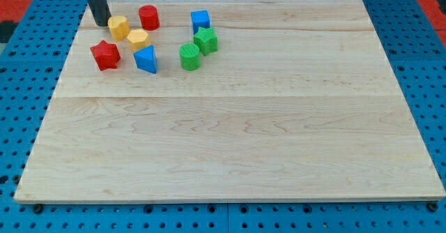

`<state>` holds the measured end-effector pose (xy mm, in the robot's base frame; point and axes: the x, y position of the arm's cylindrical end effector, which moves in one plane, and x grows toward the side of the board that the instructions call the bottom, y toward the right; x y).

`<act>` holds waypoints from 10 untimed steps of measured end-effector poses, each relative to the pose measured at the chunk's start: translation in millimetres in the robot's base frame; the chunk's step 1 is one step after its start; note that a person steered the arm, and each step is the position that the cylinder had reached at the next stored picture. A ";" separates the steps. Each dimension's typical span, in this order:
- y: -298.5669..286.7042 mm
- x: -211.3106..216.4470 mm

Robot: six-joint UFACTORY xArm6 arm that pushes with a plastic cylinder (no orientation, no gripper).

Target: Move the blue cube to the right side of the red circle

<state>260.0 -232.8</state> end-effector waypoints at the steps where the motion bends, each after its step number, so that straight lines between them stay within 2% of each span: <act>1: 0.5 0.0; 2: 63.9 -0.1; 3: 73.4 13.5; 4: 108.3 17.6; 5: 183.6 15.4; 6: 206.7 15.5; 7: 260.2 10.8; 9: 314.5 6.2; 10: 320.7 -15.2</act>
<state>244.8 87.9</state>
